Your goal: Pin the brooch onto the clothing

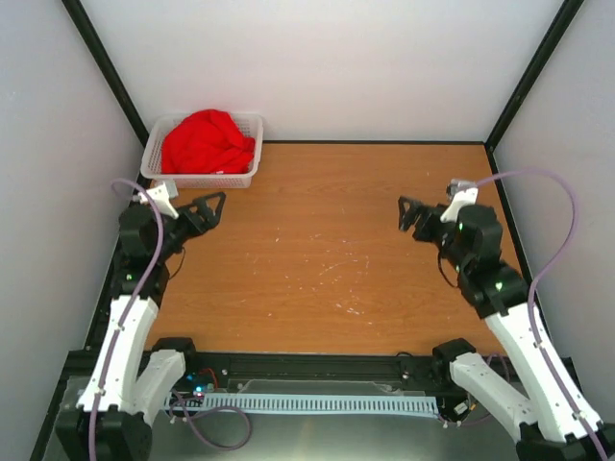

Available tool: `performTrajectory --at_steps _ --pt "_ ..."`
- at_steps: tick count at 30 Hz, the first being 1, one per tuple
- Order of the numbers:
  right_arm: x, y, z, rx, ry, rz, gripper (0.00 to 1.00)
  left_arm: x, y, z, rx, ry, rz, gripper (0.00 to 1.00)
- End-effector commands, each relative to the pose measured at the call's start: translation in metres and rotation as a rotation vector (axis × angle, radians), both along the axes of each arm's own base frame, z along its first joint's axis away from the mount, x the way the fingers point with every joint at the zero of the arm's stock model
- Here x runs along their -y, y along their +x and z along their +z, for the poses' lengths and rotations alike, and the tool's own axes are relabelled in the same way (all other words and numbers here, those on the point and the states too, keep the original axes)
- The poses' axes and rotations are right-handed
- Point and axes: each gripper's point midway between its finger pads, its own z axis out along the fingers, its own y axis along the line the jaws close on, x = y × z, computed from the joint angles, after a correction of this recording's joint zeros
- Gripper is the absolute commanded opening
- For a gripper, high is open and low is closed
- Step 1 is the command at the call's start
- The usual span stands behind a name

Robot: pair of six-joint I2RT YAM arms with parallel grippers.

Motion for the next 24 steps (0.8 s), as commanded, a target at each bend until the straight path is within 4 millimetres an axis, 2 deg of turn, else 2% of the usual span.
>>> performTrajectory --at_steps 1,6,12,18,24 --pt "0.018 0.019 0.018 -0.095 -0.072 -0.090 1.00 -0.007 0.026 0.042 0.053 0.091 0.045 1.00" --pt "0.023 0.042 0.045 -0.119 -0.098 -0.118 1.00 -0.012 0.050 0.070 0.072 0.149 0.080 1.00" --pt "0.023 0.052 0.055 -0.130 -0.123 -0.101 1.00 -0.018 0.067 0.087 0.069 0.195 0.116 1.00" --pt "0.022 0.052 0.054 -0.150 -0.164 -0.067 1.00 -0.026 0.097 0.079 -0.054 0.219 0.161 1.00" --pt "0.021 0.050 0.051 -0.165 -0.196 -0.044 1.00 -0.037 0.149 0.069 -0.190 0.230 0.193 1.00"
